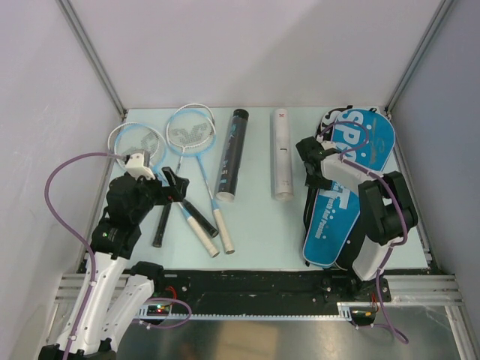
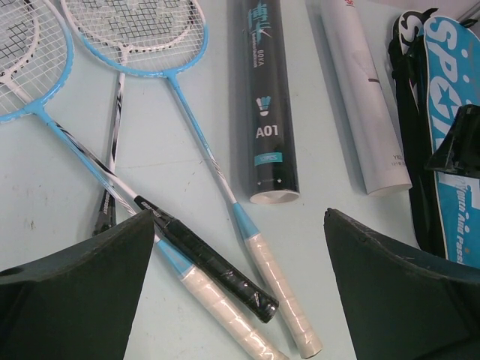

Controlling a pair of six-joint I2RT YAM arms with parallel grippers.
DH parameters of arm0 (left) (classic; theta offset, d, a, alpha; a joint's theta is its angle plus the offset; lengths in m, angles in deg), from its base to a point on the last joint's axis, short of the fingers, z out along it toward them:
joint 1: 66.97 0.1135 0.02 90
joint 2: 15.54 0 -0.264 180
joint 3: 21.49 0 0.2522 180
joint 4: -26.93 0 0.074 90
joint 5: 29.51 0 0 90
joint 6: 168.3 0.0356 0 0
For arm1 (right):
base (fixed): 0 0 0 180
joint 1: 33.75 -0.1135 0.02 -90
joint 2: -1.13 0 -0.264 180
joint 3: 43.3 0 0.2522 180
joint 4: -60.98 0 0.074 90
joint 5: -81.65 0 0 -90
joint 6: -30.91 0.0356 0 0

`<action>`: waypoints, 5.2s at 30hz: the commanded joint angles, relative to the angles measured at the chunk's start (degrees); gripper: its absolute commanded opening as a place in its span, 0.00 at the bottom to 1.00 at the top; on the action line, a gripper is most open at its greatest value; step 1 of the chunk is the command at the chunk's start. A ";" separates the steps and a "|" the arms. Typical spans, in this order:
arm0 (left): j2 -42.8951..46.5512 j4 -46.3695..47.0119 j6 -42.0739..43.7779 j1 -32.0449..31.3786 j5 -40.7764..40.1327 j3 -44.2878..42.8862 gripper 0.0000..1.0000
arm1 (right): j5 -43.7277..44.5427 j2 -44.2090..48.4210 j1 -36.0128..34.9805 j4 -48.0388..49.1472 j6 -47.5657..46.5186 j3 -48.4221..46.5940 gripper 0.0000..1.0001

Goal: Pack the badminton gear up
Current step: Open the racket bag at the center of the board.

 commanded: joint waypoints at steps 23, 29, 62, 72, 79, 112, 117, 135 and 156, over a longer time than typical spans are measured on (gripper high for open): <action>-5.88 1.58 -4.45 -1.65 12.74 -2.12 0.92 | 3.65 16.00 -3.25 2.63 -6.85 7.00 0.00; -10.85 10.36 -10.20 -20.36 4.74 -1.48 0.91 | -0.20 26.58 -2.29 6.37 -7.47 12.48 0.00; -66.17 64.14 -18.60 -57.12 6.33 -10.53 0.71 | -12.10 49.41 3.14 9.26 0.43 23.80 0.00; -70.83 67.79 -21.23 -57.84 9.82 -13.03 0.48 | -12.96 49.76 4.08 9.52 1.06 24.48 0.00; -69.60 68.24 -20.08 -57.95 8.16 -12.52 0.03 | -11.72 48.95 4.42 8.45 0.25 24.59 0.05; -67.17 67.80 -15.30 -58.14 -0.99 -11.04 0.00 | 4.39 26.92 -2.97 -2.77 -2.09 17.14 0.58; -66.73 67.59 -15.25 -58.12 -2.06 -10.38 0.00 | 5.34 24.18 -4.03 -2.65 -1.46 15.92 0.42; -59.13 61.09 -16.08 -57.53 -8.22 -8.02 0.49 | 2.61 42.28 -4.43 7.28 -18.14 20.65 0.00; -47.25 42.47 -19.05 -48.16 -10.56 -7.17 0.57 | 8.40 41.21 -9.79 12.63 -23.88 21.77 0.00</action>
